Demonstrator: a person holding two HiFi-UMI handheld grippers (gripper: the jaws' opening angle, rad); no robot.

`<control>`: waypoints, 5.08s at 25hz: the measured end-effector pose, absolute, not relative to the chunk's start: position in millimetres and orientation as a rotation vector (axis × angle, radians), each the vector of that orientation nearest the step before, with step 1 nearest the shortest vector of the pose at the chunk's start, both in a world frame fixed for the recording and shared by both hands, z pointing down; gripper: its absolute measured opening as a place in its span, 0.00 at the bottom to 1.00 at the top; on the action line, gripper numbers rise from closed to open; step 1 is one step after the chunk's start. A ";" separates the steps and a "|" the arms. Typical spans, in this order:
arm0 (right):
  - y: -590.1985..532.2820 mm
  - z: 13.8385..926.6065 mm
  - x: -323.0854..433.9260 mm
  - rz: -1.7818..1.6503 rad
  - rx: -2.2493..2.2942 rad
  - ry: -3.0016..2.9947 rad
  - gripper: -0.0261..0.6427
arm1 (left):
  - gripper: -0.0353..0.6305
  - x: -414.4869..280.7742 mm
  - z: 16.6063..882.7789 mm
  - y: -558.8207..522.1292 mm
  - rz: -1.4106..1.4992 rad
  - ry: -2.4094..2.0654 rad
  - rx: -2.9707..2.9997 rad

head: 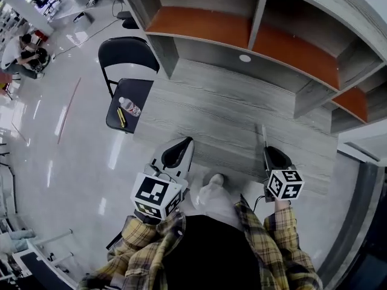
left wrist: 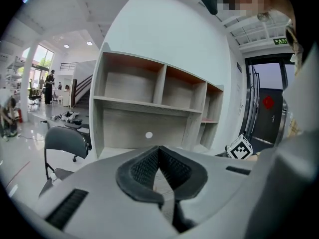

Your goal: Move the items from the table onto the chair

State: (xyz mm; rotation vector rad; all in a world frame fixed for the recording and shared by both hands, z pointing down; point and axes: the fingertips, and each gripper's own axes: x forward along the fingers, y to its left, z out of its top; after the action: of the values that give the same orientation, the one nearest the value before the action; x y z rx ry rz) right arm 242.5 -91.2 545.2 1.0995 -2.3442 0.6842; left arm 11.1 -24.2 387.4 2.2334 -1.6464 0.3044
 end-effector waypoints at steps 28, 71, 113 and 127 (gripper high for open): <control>-3.3 531.6 -339.2 0.625 0.413 -2.545 0.14 | 0.06 -449.5 416.1 46.1 0.131 -1.963 1.861; -50.8 964.2 -507.5 0.728 0.626 -2.045 0.14 | 0.06 -560.4 673.7 83.4 0.055 -1.830 1.537; -43.7 375.2 87.4 0.640 1.443 -2.850 0.14 | 0.06 -23.7 358.4 -48.2 0.028 -1.297 2.455; -18.5 345.1 265.4 0.571 1.666 -2.822 0.09 | 0.06 158.7 356.3 -28.1 0.139 -1.098 2.563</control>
State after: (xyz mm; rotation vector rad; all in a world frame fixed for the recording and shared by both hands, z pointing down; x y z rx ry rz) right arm 265.4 -18.5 345.1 1.6656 -2.8216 0.5707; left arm 158.7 -28.1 356.3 2.5629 -1.0977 0.1392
